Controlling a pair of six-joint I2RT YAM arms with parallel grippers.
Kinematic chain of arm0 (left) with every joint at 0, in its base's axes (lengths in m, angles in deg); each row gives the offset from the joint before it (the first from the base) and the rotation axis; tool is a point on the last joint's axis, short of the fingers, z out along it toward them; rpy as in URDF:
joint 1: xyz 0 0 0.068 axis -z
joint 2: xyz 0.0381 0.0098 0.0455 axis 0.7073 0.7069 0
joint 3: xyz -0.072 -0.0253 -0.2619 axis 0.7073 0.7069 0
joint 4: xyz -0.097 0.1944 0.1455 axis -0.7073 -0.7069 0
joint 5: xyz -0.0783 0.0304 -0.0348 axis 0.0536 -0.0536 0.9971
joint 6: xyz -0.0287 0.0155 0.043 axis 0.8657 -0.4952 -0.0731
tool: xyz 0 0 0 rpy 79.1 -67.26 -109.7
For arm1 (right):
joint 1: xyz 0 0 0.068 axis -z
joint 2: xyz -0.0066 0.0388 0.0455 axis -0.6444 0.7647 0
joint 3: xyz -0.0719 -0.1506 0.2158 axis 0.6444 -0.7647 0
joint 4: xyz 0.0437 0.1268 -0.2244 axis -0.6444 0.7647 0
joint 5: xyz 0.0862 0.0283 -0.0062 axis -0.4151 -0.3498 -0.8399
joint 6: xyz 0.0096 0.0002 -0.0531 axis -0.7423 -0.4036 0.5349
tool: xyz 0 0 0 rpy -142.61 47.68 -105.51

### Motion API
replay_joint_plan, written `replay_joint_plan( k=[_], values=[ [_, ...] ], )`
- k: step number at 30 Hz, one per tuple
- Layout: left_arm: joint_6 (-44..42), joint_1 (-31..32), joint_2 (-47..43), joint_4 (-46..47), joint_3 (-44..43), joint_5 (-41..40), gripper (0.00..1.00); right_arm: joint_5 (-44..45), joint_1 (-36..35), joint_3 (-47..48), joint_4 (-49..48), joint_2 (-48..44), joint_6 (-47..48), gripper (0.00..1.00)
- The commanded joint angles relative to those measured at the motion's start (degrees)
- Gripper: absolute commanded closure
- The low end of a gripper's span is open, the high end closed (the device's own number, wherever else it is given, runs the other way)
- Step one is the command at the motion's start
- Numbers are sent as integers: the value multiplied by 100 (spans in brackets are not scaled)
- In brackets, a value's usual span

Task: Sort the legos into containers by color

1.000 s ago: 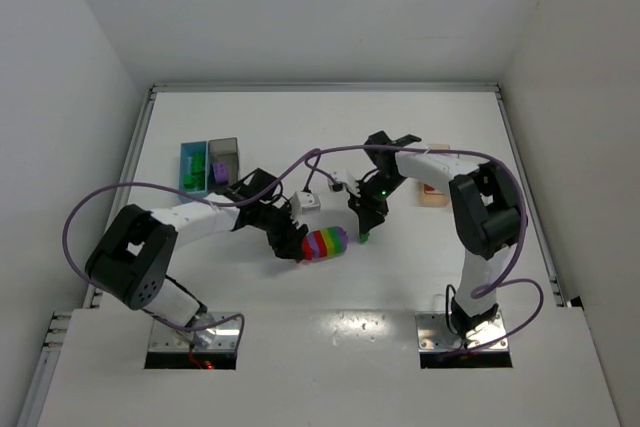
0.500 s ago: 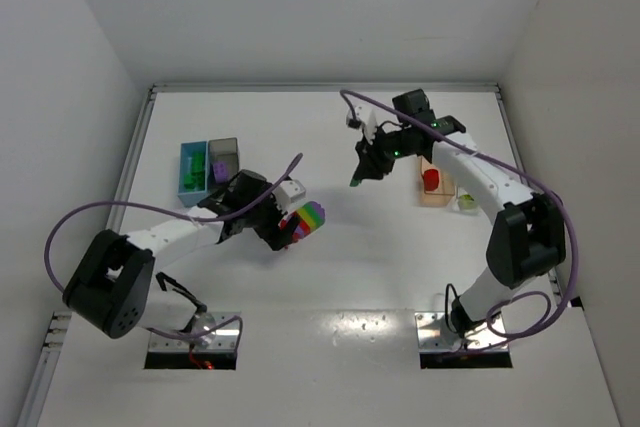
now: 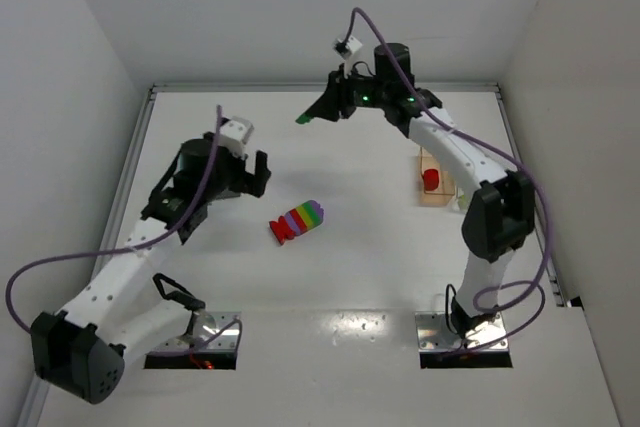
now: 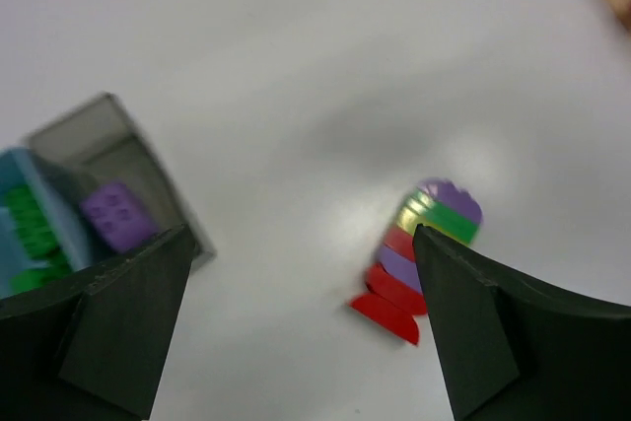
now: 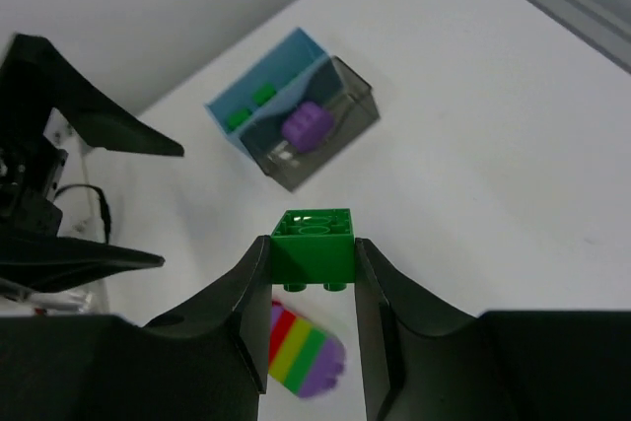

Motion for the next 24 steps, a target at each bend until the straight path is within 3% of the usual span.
replay_joint_plan(
  k=[1,10,17,24],
  values=[
    [602,-317,-663,-274,-508,-1278,0,-336,-480,516,-1167,623,-1464,100],
    [716,-1282,-1577,-1407,-1001,-2896,0,-99,-1648,2203,-2274,2555,-2414,100],
    [988,-1468,-1921,-1549,-1062,-3766,0,296,-2212,3151,-3082,3664,-3002,100],
    [1112,-1652,-2088,-1672,-1115,-3715,0,630,-2555,3909,-3506,4764,-3391,100]
  ],
)
